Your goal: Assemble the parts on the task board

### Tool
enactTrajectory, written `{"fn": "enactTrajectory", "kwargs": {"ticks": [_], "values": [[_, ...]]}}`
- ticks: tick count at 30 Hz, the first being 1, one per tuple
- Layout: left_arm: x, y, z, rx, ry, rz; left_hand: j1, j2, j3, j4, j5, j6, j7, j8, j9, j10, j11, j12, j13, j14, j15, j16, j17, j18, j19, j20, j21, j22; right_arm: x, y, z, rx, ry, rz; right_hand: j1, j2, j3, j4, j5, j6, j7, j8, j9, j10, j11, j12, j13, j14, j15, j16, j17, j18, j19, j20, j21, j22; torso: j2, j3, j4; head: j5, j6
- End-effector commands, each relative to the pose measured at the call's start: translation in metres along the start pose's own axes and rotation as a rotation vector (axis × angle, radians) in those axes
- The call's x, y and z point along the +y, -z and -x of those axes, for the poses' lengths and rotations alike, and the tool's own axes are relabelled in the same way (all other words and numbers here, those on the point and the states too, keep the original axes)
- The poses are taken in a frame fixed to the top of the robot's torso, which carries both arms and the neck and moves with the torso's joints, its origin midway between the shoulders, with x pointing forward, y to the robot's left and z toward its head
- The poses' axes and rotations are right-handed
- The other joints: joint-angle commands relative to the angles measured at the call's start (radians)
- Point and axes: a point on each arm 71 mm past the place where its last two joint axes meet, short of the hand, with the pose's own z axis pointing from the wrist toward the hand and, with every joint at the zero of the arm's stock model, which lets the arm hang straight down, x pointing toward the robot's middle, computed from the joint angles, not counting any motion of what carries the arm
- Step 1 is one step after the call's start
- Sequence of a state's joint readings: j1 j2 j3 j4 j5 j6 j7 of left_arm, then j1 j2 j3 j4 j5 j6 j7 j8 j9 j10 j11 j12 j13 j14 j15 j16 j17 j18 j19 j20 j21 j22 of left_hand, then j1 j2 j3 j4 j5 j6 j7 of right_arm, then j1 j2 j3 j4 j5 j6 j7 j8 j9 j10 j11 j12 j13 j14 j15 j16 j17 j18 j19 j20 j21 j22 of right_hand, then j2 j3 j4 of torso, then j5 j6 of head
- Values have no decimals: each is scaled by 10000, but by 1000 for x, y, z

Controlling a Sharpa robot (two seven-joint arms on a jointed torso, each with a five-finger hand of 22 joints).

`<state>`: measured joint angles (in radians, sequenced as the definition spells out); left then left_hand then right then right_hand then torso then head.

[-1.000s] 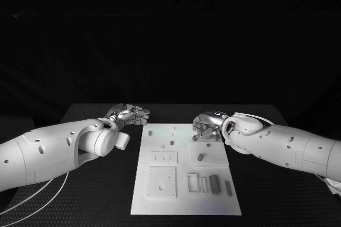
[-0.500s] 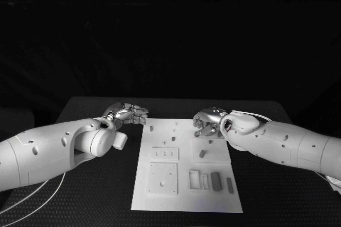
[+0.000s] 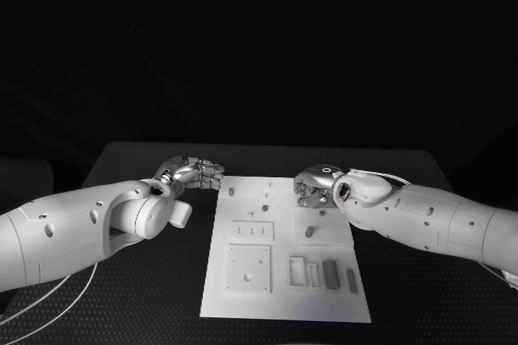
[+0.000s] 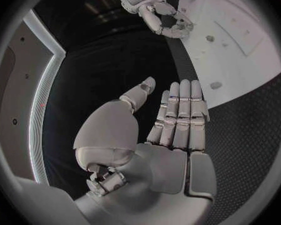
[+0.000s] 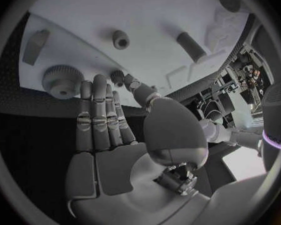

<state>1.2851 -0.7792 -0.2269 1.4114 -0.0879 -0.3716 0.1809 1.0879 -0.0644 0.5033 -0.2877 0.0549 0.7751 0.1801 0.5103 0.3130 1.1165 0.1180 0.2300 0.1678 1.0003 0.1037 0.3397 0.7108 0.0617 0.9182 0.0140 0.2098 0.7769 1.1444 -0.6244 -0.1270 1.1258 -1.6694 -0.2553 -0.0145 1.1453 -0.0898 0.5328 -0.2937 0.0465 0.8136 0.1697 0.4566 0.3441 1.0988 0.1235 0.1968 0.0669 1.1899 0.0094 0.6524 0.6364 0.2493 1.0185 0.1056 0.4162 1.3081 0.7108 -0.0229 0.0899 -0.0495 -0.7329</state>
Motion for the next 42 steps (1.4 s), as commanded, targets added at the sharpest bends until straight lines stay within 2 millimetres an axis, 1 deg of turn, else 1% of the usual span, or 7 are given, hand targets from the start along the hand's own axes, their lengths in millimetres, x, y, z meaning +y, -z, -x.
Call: {"fn": "enactTrajectory", "kwargs": {"ticks": [1,9,20,29,31,34,42], "values": [[-2,0,-2,209,-8,-165,-60,9,-83,2,21,16,63,-50,-7,-13,38,-48,-13,-90,11,-53,11,-134,-42,-33,-68,-14,0,0,-4,295,258,5,-7,-100,-14,20,37,1,59,-32,18,9,32,-48,0,5,66,-31,13,125,51,36,-61,160,77,18,26,-22,-3],[-2,0,-2,220,-2,-144,-72,6,-92,2,18,24,62,-64,-4,-20,45,-71,-14,-100,16,-71,15,-146,-47,-37,-83,-22,-3,2,-7,409,469,-45,3,-45,14,14,38,129,14,-40,56,145,1,-74,25,38,38,-31,67,125,78,26,-51,181,142,34,24,-11,19],[-2,0,-1,228,-2,-130,-78,6,-98,2,15,29,62,-76,-2,-24,50,-89,-14,-105,19,-85,20,-155,-50,-41,-94,-30,-3,3,-10,493,635,-50,118,60,58,4,38,332,-60,-45,125,401,-67,-85,53,109,-23,-23,155,125,138,-9,-17,202,224,27,36,-34,75],[-2,0,-1,204,-3,-120,-76,14,-99,1,14,39,60,-82,1,-24,52,-101,-13,-106,20,-94,24,-160,-49,-44,-101,-34,-3,3,-8,18,913,-110,765,454,160,-18,37,919,-295,67,353,1121,-329,46,183,491,-268,371,517,125,499,-210,337,253,264,23,43,-57,120],[-1,0,-1,216,-1,-113,-76,15,-99,1,13,40,59,-82,2,-24,52,-102,-13,-106,20,-95,25,-160,-49,-45,-101,-34,-1,3,-7,-159,915,-91,1105,319,814,55,13,1129,-342,85,407,1345,-395,93,233,562,-326,471,597,113,609,-218,418,234,277,24,41,-63,132],[-2,1,-1,207,-2,-113,-75,16,-99,1,13,43,58,-83,3,-23,52,-104,-12,-105,19,-96,26,-161,-48,-46,-102,-35,0,3,-6,-284,923,-82,834,241,1554,17,35,1397,-433,53,515,1628,-495,97,310,663,-422,696,773,125,800,-303,677,254,294,26,49,-71,148],[-1,1,0,195,-4,-110,-88,19,-107,6,8,53,57,-89,6,-19,54,-114,-10,-102,20,-103,32,-167,-44,-47,-108,-39,3,4,-1,-786,900,-119,675,181,1838,2,39,1573,-501,-3,687,1850,-576,50,406,719,-508,961,970,125,887,-427,1060,261,315,17,56,-108,198]]}}
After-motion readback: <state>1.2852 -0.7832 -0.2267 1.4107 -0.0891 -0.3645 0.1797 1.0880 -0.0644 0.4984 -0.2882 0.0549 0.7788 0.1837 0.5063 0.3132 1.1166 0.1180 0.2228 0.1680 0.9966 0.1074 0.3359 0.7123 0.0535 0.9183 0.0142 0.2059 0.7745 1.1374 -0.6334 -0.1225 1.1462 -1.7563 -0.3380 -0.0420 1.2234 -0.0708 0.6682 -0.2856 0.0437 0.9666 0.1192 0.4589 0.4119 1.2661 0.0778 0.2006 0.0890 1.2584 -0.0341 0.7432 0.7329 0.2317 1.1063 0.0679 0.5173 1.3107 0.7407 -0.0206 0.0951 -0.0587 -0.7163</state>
